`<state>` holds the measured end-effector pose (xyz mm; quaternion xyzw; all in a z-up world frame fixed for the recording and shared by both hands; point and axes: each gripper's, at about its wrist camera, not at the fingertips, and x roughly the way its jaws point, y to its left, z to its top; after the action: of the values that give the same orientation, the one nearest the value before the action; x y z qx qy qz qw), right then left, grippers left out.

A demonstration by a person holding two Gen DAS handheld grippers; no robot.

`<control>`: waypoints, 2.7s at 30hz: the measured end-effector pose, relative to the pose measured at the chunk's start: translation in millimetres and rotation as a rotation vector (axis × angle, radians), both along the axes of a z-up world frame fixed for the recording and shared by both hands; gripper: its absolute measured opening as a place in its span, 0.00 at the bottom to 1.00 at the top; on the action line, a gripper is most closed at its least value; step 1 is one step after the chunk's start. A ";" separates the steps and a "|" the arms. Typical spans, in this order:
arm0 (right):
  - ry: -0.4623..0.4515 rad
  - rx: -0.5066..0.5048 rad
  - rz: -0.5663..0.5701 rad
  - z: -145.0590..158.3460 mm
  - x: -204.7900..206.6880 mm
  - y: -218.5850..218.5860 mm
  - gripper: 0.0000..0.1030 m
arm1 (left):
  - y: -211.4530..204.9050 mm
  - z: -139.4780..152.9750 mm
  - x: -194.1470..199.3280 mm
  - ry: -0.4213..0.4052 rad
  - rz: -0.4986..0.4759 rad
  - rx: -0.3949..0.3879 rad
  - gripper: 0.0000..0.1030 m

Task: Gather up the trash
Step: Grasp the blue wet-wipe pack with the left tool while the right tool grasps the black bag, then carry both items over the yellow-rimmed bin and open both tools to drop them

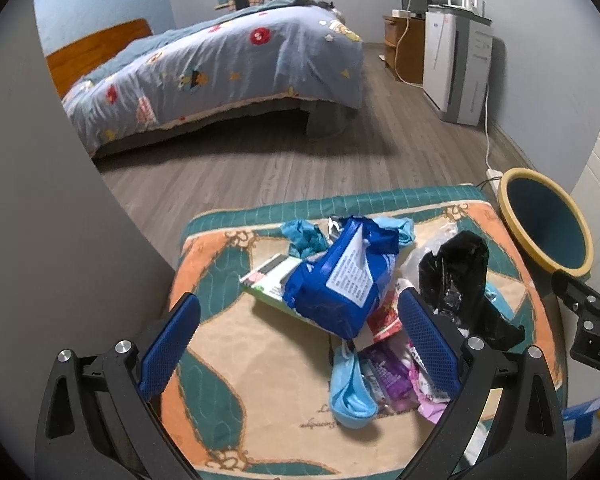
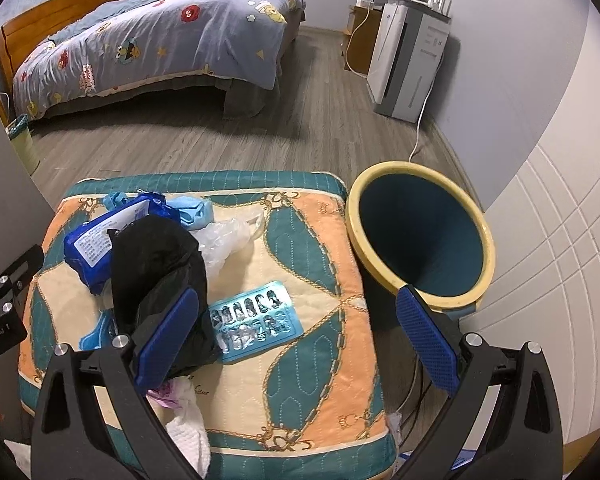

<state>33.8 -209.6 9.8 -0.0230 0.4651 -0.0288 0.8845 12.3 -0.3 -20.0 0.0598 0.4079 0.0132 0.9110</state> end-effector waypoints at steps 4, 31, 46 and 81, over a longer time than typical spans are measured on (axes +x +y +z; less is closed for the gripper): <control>0.008 0.032 0.004 -0.5 2.5 1.5 0.95 | 9.4 2.8 7.1 0.008 -0.013 -0.039 0.95; 0.156 0.236 0.253 -26.0 41.0 67.4 0.57 | 51.0 -25.8 68.1 0.132 -0.091 -0.021 0.95; 0.083 0.327 0.221 4.5 50.4 23.0 0.04 | -9.5 -78.6 95.3 0.256 -0.264 -0.002 0.95; -0.086 0.313 0.000 46.6 69.1 -146.2 0.04 | -79.6 -3.0 95.1 0.072 -0.357 -0.013 0.73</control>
<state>103.0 -355.8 56.4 0.1164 0.4255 0.0432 0.8964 107.3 -80.0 -22.9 0.1261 0.4231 -0.1536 0.8840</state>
